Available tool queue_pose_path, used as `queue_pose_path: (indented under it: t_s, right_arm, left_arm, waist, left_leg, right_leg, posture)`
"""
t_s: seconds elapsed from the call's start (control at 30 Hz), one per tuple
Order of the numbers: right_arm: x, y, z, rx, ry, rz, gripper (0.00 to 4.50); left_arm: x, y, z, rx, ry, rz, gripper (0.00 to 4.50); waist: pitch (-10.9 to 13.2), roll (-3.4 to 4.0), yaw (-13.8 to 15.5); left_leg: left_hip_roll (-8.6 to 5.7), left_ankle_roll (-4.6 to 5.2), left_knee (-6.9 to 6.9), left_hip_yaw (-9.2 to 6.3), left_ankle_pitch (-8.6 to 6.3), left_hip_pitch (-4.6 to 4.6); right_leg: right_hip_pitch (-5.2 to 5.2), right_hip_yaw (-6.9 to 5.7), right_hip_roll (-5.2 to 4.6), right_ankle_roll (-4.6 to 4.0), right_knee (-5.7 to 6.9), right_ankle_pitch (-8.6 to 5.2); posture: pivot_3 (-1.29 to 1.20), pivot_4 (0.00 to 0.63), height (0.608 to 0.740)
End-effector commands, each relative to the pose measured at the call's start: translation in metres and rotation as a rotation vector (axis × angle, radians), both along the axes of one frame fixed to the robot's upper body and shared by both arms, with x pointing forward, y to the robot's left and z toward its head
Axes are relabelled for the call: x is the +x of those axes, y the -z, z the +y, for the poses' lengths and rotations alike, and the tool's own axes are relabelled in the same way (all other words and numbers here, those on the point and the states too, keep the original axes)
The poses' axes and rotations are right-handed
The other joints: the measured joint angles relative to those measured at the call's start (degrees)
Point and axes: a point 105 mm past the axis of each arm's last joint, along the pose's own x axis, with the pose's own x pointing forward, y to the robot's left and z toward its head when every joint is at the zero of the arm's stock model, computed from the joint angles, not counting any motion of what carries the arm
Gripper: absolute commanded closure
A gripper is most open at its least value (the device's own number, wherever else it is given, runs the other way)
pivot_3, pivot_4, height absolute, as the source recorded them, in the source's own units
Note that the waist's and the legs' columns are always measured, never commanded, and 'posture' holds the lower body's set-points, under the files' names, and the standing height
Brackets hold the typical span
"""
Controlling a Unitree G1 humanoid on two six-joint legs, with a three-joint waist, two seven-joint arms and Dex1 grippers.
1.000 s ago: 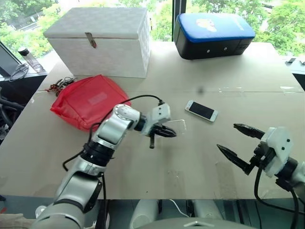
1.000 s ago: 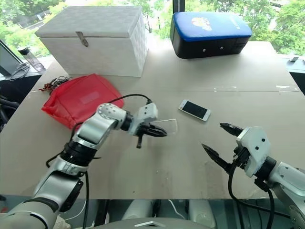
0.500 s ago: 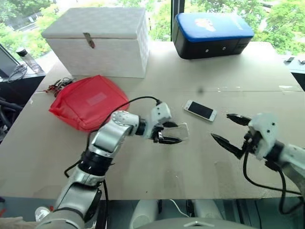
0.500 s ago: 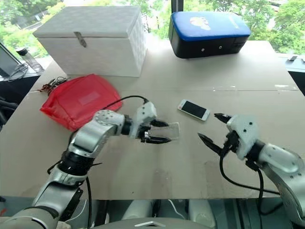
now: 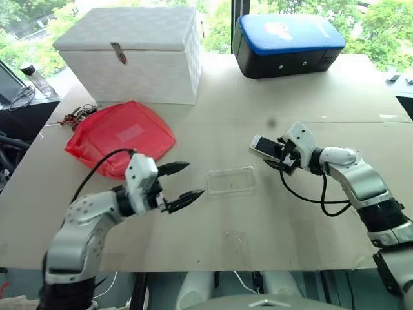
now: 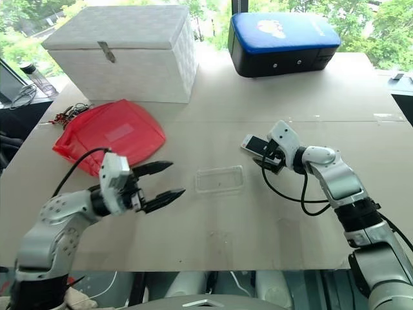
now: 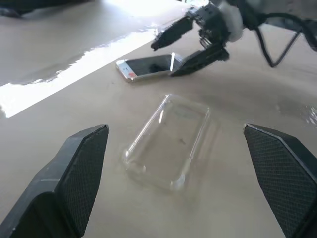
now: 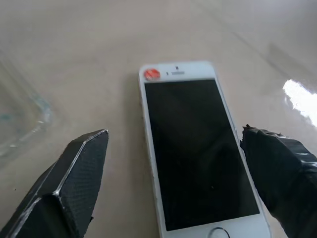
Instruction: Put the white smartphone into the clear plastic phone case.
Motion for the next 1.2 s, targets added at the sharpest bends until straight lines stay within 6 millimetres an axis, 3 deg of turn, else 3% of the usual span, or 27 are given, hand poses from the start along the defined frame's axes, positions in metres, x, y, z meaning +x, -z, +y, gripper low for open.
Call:
queue_pose_path:
  t_s: [0.03,0.27,0.43,0.47,0.57,0.7,0.8,0.93,1.03,1.2]
  right_arm:
    - [0.008,0.001,-0.001,0.005,-0.014,0.051,0.0]
    - [0.012,0.021,-0.007,-0.001,-0.053,0.202,0.0]
    - [0.011,0.031,-0.009,-0.031,-0.104,0.217,1.61]
    - [0.012,0.029,-0.008,-0.028,-0.115,0.194,1.65]
    - [0.014,0.013,-0.004,-0.012,-0.167,0.074,1.75]
    - [0.004,-0.026,0.008,0.104,-0.253,-0.062,1.75]
    - [-0.019,-0.056,0.026,0.159,-0.363,-0.102,1.75]
    - [-0.046,-0.067,0.049,0.134,-0.466,-0.119,1.75]
    - [-0.069,-0.054,0.07,0.01,-0.594,-0.137,1.75]
    - [-0.074,-0.023,0.079,-0.119,-0.637,-0.122,1.75]
  left_arm:
    - [-0.014,-0.011,0.001,0.019,0.031,-0.062,0.07]
    - [-0.02,-0.014,0.004,-0.017,-0.016,-0.062,0.07]
    - [-0.02,-0.013,0.005,-0.017,-0.025,-0.053,0.0]
    - [-0.019,-0.013,0.005,-0.021,-0.031,-0.052,0.0]
    - [-0.017,-0.009,0.008,-0.024,-0.063,-0.042,0.0]
    - [-0.016,0.001,0.015,-0.026,-0.1,-0.012,0.0]
    - [-0.017,0.011,0.023,-0.004,-0.107,0.018,0.0]
    - [-0.013,0.015,0.029,0.011,-0.101,0.029,0.0]
    - [-0.009,0.016,0.034,0.022,-0.1,0.029,0.0]
    - [-0.009,0.02,0.037,0.037,-0.089,0.041,0.0]
  waist:
    - [0.0,0.01,-0.17]
    - [-0.06,-0.01,-0.79]
    - [-0.11,-0.04,-0.58]
    - [-0.15,-0.08,-0.59]
    - [-0.16,-0.09,-0.63]
    - [-0.1,0.01,-0.63]
    - [0.01,0.18,-0.83]
    - [0.06,0.26,-0.68]
    - [0.05,0.25,-0.46]
    - [0.06,0.23,-0.49]
  left_leg:
    - [0.0,0.0,-0.01,0.02,0.0,0.01]
    - [0.01,0.0,-0.02,0.09,0.0,0.16]
    - [0.02,0.01,-0.05,0.09,-0.01,0.24]
    - [0.02,0.0,-0.05,0.06,-0.01,0.26]
    - [0.03,0.0,-0.05,0.09,-0.01,0.29]
    - [0.03,0.0,-0.11,0.07,-0.01,0.24]
    - [0.03,-0.01,-0.15,0.13,-0.01,-0.01]
    - [0.04,-0.01,-0.3,0.15,0.0,-0.08]
    - [0.04,-0.02,-0.32,0.15,0.0,-0.07]
    - [0.01,-0.01,-0.32,0.16,-0.01,-0.08]
  right_leg:
    - [0.0,0.02,0.0,0.0,-0.01,0.0]
    - [0.1,0.11,0.02,-0.01,0.02,0.01]
    - [0.14,0.1,0.03,-0.01,0.03,0.01]
    - [0.14,0.07,0.03,-0.01,0.02,0.01]
    - [0.24,0.1,0.02,-0.01,-0.01,0.01]
    - [0.15,0.08,0.02,-0.01,-0.03,0.01]
    - [-0.14,0.18,0.04,-0.01,0.04,0.01]
    - [-0.29,0.22,0.04,-0.01,0.01,0.01]
    - [-0.28,0.21,0.03,-0.01,-0.03,0.01]
    - [-0.29,0.23,-0.01,-0.01,-0.06,0.01]
  posture:
    - [0.0,0.15,0.74]
    - [0.0,0.15,0.74]
    - [0.0,0.15,0.74]
    - [0.0,0.15,0.74]
    - [0.0,0.15,0.74]
    - [0.0,0.15,0.74]
    - [0.0,0.15,0.74]
    - [0.0,0.15,0.74]
    - [0.0,0.15,0.74]
    - [0.0,0.15,0.74]
